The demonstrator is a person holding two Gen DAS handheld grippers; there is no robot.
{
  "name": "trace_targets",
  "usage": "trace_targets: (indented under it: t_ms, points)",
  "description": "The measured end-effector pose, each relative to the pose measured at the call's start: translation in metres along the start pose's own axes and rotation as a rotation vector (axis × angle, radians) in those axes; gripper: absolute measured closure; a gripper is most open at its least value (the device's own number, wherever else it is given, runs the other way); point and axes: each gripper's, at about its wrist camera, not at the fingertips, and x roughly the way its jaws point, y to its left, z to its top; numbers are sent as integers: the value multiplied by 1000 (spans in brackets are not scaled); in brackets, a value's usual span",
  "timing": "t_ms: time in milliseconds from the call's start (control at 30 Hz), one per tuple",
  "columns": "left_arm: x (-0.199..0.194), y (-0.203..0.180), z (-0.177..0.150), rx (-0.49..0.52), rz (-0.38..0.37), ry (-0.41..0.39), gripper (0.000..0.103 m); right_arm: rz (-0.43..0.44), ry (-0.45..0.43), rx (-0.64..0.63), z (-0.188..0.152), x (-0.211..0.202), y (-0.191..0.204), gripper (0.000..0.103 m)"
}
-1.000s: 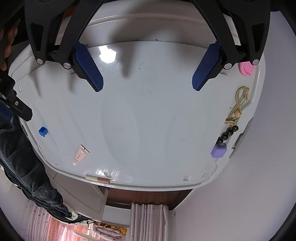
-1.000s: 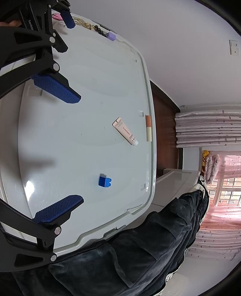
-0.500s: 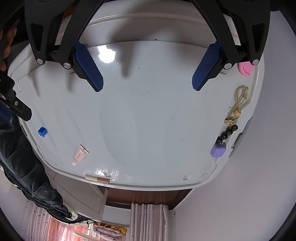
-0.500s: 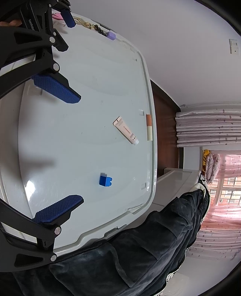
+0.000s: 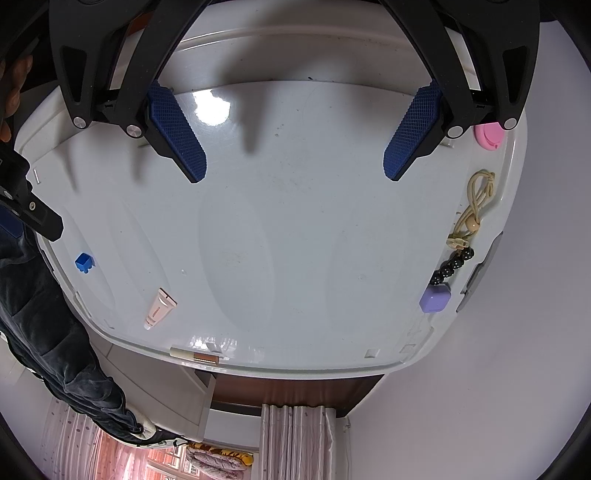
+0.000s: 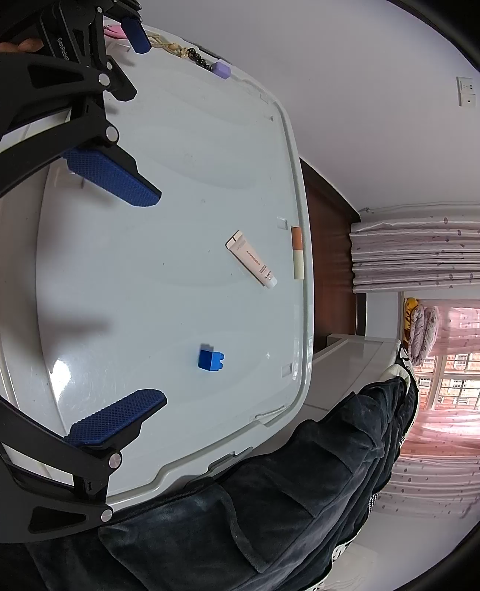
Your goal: Collect trash
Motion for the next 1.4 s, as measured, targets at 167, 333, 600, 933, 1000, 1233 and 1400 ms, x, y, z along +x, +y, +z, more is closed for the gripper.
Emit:
trace_targets:
  t_ms: [167,333,600,933,1000,1233,1400]
  points:
    - [0,0,0,2,3,-3,9,-3,1,4,-1,1,-2,5]
    - [-2,0,1,4,13,-12,9,-3,3,2,-1,1,-2,5]
    - [-8,4,4,7,83,-62,9,-3,2,2,-1,1,-3,5]
    - [-3,9,6,-26,49,-31,9,-2,3,2,-1,1,-3,5]
    - [-3,10,6,-33,47,-32,9,-3,3,2,-1,1,-3,5]
    - [-2,9,6,-31,51,-28,9,-4,1,-1,0,1,-3,5]
    - [-2,10,6,-36,49,-26,9,-5,2,0,-1,1,-3,5]
